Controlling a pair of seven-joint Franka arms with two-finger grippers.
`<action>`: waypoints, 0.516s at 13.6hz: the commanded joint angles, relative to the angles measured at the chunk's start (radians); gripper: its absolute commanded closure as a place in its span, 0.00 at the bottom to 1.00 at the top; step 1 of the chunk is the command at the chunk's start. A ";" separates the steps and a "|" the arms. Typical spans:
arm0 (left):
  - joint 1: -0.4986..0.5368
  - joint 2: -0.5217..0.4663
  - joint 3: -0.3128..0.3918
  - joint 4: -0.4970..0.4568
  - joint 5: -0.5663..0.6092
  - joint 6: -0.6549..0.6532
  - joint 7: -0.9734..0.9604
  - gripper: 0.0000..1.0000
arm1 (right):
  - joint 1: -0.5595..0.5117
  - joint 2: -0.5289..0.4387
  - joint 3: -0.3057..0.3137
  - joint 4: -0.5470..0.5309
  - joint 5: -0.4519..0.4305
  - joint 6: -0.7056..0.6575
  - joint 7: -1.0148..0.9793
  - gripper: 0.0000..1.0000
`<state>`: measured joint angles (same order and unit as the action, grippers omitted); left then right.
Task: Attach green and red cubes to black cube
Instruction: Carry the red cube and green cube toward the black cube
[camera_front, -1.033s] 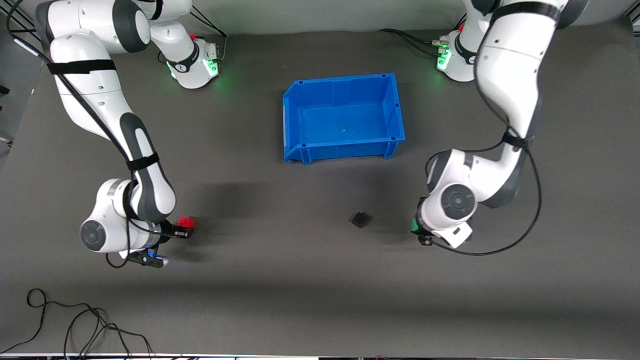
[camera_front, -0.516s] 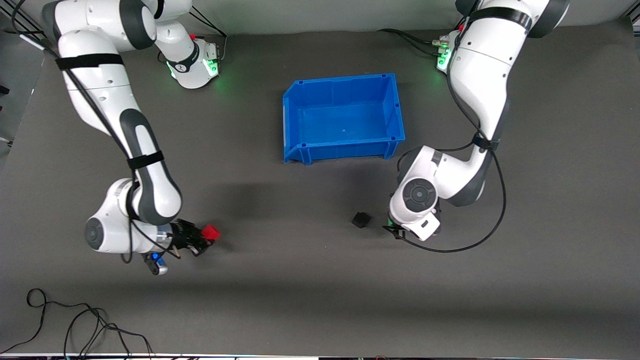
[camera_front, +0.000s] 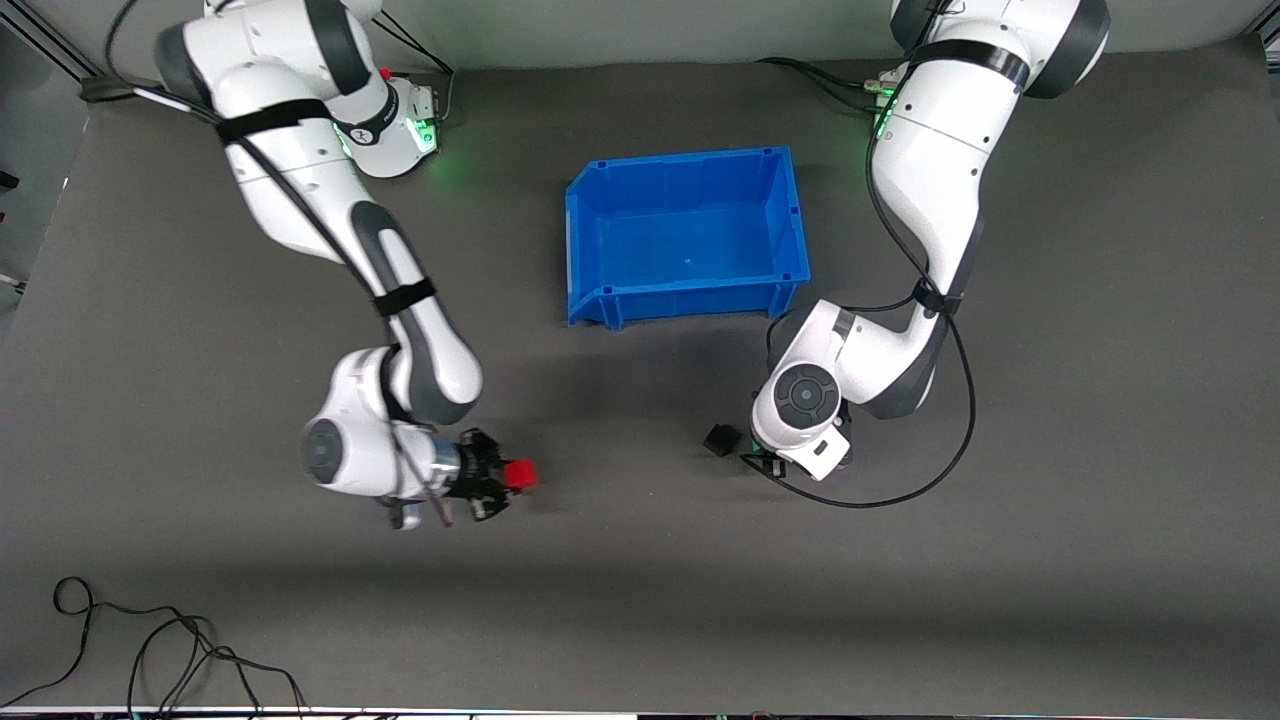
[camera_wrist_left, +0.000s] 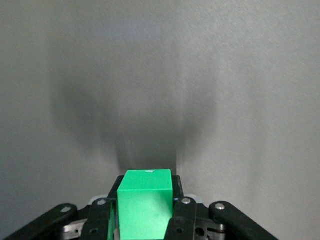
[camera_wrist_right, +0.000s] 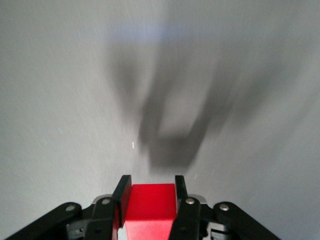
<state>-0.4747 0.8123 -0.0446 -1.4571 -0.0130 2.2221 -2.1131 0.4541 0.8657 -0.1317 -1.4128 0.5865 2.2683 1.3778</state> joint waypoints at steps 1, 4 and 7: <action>-0.022 0.031 0.011 0.056 -0.010 0.039 -0.047 1.00 | 0.070 0.050 -0.012 0.063 0.013 0.066 0.162 1.00; -0.041 0.085 0.006 0.110 -0.010 0.044 -0.076 1.00 | 0.141 0.073 -0.012 0.090 0.010 0.115 0.285 1.00; -0.051 0.088 0.005 0.110 -0.010 0.044 -0.076 1.00 | 0.172 0.078 -0.012 0.106 0.010 0.119 0.365 1.00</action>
<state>-0.5059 0.8789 -0.0494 -1.3868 -0.0145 2.2717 -2.1644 0.6065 0.9218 -0.1322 -1.3511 0.5865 2.3830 1.6873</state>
